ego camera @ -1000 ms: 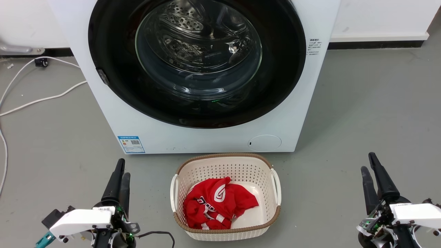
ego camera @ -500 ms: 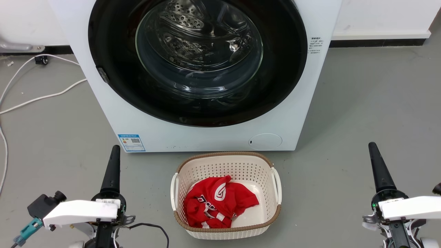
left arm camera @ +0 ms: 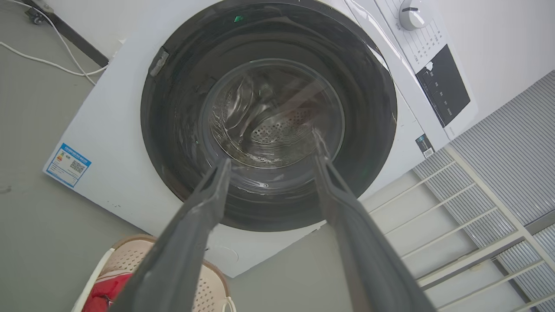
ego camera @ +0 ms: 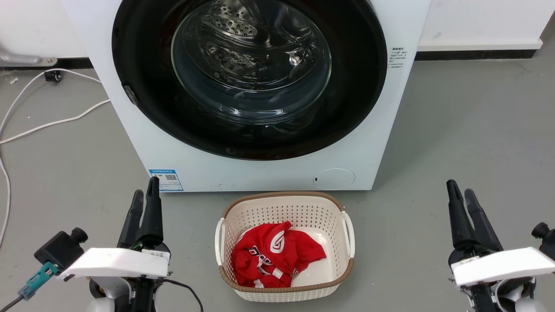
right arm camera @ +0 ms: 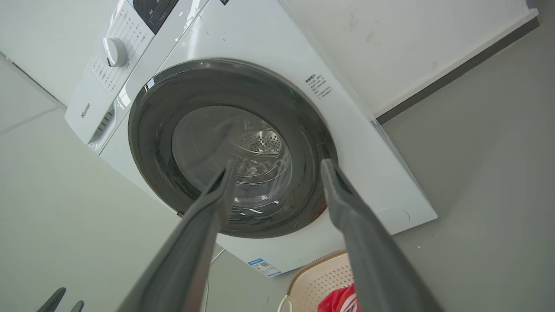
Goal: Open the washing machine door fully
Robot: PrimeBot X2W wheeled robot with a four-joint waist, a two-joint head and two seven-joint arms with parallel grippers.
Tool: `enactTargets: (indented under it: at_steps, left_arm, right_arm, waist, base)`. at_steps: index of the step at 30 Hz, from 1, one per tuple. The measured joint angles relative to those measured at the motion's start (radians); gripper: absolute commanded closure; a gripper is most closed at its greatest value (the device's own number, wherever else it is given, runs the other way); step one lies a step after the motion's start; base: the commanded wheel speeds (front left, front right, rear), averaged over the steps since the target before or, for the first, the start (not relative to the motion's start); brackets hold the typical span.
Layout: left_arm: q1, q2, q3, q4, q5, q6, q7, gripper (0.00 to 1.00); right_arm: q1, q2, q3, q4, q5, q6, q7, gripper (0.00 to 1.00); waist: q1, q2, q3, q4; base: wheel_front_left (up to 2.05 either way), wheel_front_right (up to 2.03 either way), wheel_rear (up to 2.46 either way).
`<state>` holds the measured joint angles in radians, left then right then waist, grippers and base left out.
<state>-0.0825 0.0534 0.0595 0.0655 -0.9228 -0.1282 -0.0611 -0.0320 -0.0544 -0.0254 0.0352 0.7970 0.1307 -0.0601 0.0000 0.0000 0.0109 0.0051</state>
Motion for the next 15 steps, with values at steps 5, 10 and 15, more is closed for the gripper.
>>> enactTargets:
  at_steps: [5,10,15]
  left_arm:
    - [0.010,0.005,-0.019,-0.002,0.106,0.000,-0.014,0.00]
    - [0.016,0.014,-0.035,-0.006,0.199,0.008,-0.032,0.00]
    - [0.021,0.033,-0.061,-0.007,0.304,0.032,-0.051,0.00]
  right_arm:
    - [0.021,0.000,-0.001,0.010,-0.090,0.000,-0.016,0.00]
    - [0.023,0.000,-0.003,0.018,-0.166,0.000,-0.028,0.00]
    - [0.033,0.000,-0.001,0.023,-0.265,0.000,-0.045,0.00]
  waist:
    - [0.0000,0.0000,-0.003,0.001]
    - [0.0000,0.0000,-0.006,0.001]
    - [0.0000,0.0000,-0.008,0.001]
  base:
    - [0.00,0.00,0.00]
    - [0.00,0.00,0.00]
    - [0.00,0.00,0.00]
